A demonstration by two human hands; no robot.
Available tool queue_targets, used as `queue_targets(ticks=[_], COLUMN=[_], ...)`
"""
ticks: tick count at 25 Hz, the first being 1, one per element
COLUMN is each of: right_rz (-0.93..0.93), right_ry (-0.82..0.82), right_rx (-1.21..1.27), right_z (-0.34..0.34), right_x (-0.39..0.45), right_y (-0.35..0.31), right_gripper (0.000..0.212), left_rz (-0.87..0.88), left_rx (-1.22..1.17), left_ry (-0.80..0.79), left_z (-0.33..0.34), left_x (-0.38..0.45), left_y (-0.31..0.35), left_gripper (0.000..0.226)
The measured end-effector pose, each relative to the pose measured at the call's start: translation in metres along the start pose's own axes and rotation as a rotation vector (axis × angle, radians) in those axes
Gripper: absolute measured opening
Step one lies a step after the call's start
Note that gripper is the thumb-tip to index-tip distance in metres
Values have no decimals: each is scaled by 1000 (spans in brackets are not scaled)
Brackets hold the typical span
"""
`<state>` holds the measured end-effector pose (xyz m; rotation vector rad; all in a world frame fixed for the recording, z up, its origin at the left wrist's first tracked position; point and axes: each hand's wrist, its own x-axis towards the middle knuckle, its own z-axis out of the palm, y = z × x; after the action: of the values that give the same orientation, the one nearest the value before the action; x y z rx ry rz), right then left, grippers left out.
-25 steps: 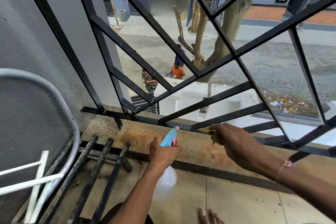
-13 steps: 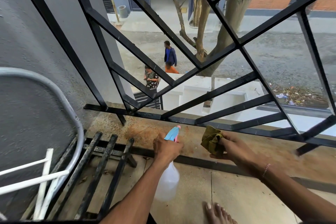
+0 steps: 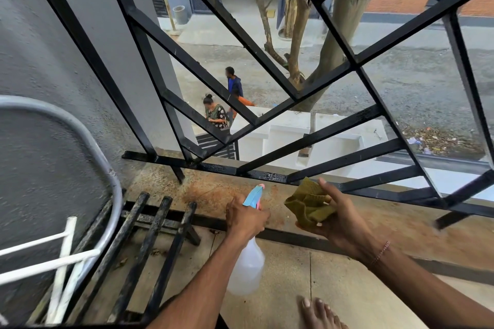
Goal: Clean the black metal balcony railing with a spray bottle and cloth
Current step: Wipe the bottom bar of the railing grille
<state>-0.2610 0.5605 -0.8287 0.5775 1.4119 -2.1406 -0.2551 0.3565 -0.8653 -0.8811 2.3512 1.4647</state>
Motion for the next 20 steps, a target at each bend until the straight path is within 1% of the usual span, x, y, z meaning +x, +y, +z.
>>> queue_targets(ticks=[3,4,6,8,10,12,14,17,18,20], right_rz=[-21,-41,-82,-132,-147,-141,-121,-46,-21,22], right_ry=[56,68,90,60,-8,-62,-31,71,75,35], right_rx=[-64,-95,-153,-163,-125,-56,16,145,171,157], right_z=[2,2,1,0,-4,-3,2,4,3,1], right_x=[-1,0,1,-1,-1,0,2,3,2,-4], right_y=[0,1,2,2,3,4,3,4,5,6], right_gripper=[29,27,35,36,41,44,37,29,30,40], left_rz=[23,21,28,43,47,47,50,54,63,71], left_rx=[-4,-3,19,31,14,-3,9,-10,-17,-24], left_ry=[13,7,-9,-9,-5,-4,-2,13,19,34], left_z=[-1,-1,0,-1,-3,-5,-6,-7,-8,-9], left_x=[2,2,1,-1,0,-1,-2,-3,-4,-5], left_y=[-3,-3,-3,-3,-2,-1,0,0,0,0], left_gripper=[51,51,54,57,63,61,56,58,57,55])
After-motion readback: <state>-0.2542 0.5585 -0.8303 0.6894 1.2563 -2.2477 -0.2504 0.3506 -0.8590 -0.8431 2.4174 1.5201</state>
